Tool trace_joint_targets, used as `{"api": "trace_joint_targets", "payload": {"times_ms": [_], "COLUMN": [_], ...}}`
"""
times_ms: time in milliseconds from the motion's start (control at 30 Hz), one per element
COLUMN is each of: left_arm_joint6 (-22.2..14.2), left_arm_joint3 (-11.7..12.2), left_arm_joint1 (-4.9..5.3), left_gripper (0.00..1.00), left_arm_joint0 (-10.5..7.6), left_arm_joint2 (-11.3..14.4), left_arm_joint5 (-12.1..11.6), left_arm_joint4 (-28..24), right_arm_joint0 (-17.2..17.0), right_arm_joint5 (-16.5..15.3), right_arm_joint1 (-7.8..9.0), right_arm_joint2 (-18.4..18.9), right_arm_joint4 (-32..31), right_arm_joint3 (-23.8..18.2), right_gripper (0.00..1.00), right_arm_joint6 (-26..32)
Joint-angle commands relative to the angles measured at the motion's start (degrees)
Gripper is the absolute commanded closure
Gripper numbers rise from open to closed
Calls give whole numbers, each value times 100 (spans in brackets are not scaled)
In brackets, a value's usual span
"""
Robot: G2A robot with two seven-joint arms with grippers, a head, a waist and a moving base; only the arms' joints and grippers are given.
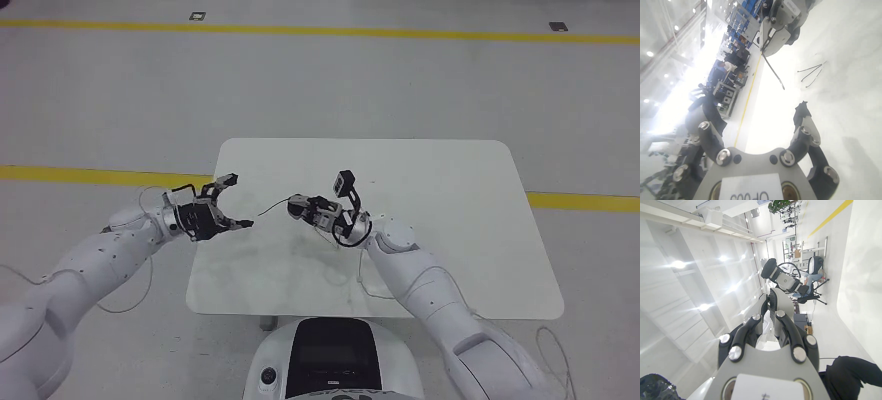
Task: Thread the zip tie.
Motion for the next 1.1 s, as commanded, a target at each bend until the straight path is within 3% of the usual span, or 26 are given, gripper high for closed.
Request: {"api": "trace_joint_targets", "payload": {"times_ms": [0, 67, 100, 367, 433, 500, 667, 867, 1067], "left_arm_joint6": [147, 127, 144, 31, -290, -229, -139, -280, -512], "left_arm_joint3": [22, 62, 44, 40, -78, -176, -374, -612, -676], "left_arm_joint1": [31, 42, 38, 33, 28, 31, 7, -83, -219], "left_gripper": [0, 0, 0, 0, 0, 0, 0, 0, 0], "left_arm_joint0": [-25, -76, -94, -96, -113, -118, -177, -112, -94], "left_arm_joint2": [-5, 13, 12, -15, -60, -86, 180, 180, 180], "left_arm_joint5": [-598, -1050, -1162, -1083, -1170, -1394, -1394, -1394, -1394], "left_arm_joint4": [-12, 79, 100, 96, 54, -30, -325, -406, -406], "right_arm_joint0": [-63, -160, -204, -236, -276, -347, -562, -942, -1137], "right_arm_joint5": [-53, -128, -171, -206, -191, -244, -283, -283, -209], "right_arm_joint1": [40, 78, 90, 100, 107, 132, 235, 391, 504], "right_arm_joint2": [55, 139, 178, 200, 211, 254, 449, 850, 1098], "right_arm_joint4": [-93, -137, -137, -155, -181, -228, -456, -584, -473], "right_arm_joint3": [-128, -281, -359, -404, -478, -612, -996, -1581, -1809], "right_gripper": [100, 100, 100, 100, 100, 100, 100, 100, 100], "right_arm_joint6": [-61, -254, -353, -423, -537, -647, -827, -755, -540]}}
